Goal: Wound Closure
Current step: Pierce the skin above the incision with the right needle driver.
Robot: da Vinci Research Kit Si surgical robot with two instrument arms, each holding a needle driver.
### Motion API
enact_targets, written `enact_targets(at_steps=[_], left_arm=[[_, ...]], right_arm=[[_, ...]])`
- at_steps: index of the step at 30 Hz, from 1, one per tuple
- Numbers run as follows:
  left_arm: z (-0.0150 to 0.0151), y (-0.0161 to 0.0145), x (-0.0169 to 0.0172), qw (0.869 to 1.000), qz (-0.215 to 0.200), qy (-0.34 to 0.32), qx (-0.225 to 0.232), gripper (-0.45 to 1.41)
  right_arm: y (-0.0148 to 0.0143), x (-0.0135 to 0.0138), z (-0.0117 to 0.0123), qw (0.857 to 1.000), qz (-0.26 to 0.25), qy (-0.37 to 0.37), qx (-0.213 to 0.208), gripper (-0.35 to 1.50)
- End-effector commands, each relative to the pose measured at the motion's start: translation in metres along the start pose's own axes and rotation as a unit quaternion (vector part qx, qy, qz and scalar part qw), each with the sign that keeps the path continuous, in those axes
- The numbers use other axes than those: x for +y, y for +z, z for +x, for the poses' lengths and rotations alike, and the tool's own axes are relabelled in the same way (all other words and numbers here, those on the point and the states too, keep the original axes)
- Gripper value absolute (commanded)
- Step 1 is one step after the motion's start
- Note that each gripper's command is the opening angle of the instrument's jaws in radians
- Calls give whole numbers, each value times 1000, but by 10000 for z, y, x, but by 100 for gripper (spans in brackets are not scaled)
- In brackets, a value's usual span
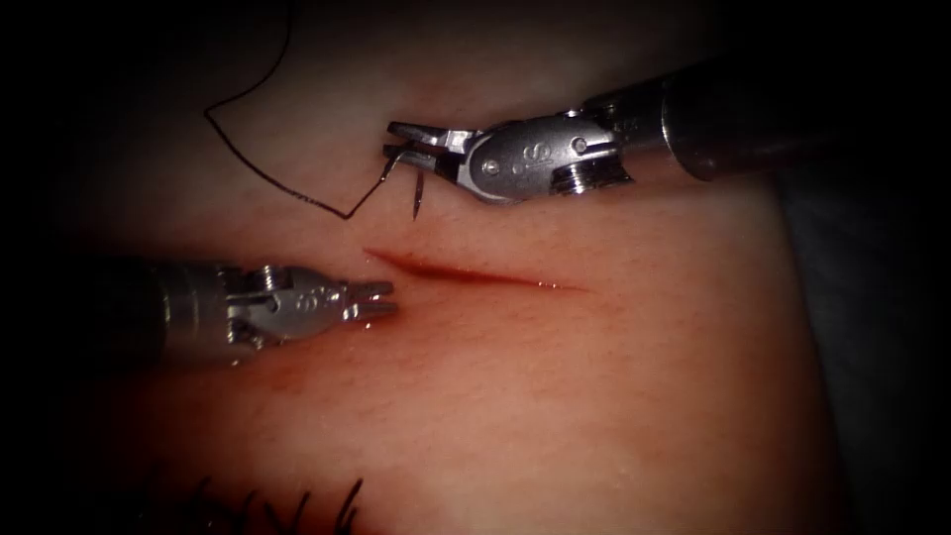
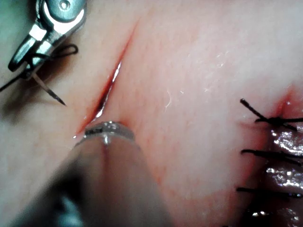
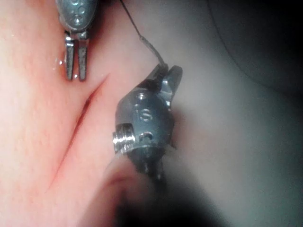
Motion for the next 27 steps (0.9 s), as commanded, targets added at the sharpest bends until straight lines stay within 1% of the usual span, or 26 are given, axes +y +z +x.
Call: enact_targets(at_steps=[1,15,21,22,27], left_arm=[[1,8,1,1000,0,0,0,-12],[2,6,3,1000,1,-1,-1,-13],[1,-2,7,1000,0,0,-2,-15],[-1,-7,9,1000,0,0,-2,-13],[-7,-24,8,1000,-8,3,-3,-10]], right_arm=[[7,-1,-2,1000,0,-3,1,-35],[5,-2,-3,999,-3,-33,-1,-35],[5,-12,-9,998,-4,-68,2,-35],[4,-17,-12,996,-1,-84,4,-35],[-5,-36,-22,994,-3,-107,7,-35]])
